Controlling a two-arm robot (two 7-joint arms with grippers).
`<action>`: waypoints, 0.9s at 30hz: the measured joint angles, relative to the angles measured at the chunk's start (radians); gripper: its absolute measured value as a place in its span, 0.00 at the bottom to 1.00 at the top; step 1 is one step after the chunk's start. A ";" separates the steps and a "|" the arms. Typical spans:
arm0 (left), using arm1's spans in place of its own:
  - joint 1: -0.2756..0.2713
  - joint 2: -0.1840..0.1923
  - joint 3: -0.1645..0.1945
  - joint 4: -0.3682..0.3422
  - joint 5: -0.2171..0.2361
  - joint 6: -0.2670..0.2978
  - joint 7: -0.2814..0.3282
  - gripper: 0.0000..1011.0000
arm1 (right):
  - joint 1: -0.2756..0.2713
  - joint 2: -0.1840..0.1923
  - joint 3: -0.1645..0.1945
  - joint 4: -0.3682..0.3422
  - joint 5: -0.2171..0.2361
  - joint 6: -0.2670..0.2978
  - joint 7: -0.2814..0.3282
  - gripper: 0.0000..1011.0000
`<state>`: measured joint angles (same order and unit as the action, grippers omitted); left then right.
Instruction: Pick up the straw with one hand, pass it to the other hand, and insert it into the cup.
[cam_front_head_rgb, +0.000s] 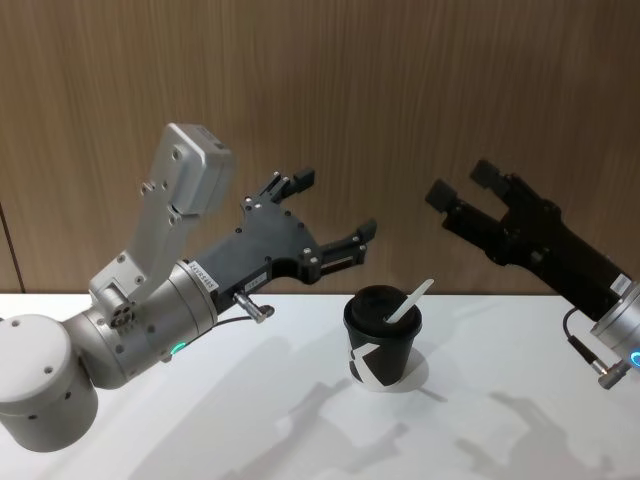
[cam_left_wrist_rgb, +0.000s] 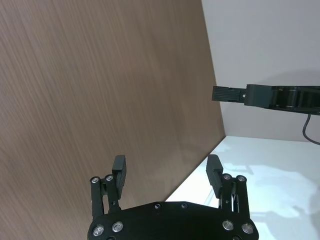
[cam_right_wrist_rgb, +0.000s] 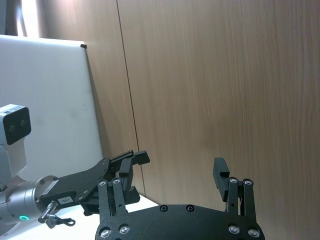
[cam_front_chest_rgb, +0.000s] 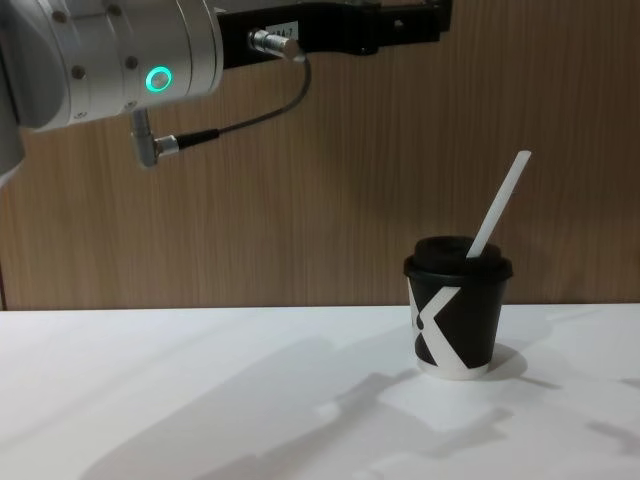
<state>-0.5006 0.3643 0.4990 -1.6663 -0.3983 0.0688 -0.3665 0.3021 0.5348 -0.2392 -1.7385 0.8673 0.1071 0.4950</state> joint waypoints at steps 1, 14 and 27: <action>0.000 0.000 0.000 0.000 0.000 0.000 0.001 0.99 | 0.000 0.000 0.000 0.000 0.000 0.000 0.000 0.99; 0.004 0.001 -0.002 -0.004 0.003 0.004 0.005 0.99 | -0.001 0.000 -0.001 -0.001 0.001 -0.002 -0.004 0.99; 0.005 0.001 -0.003 -0.005 0.004 0.005 0.006 0.99 | -0.002 0.000 -0.001 -0.001 0.002 -0.003 -0.005 0.99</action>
<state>-0.4957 0.3649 0.4957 -1.6716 -0.3945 0.0742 -0.3602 0.3005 0.5349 -0.2402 -1.7394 0.8689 0.1037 0.4899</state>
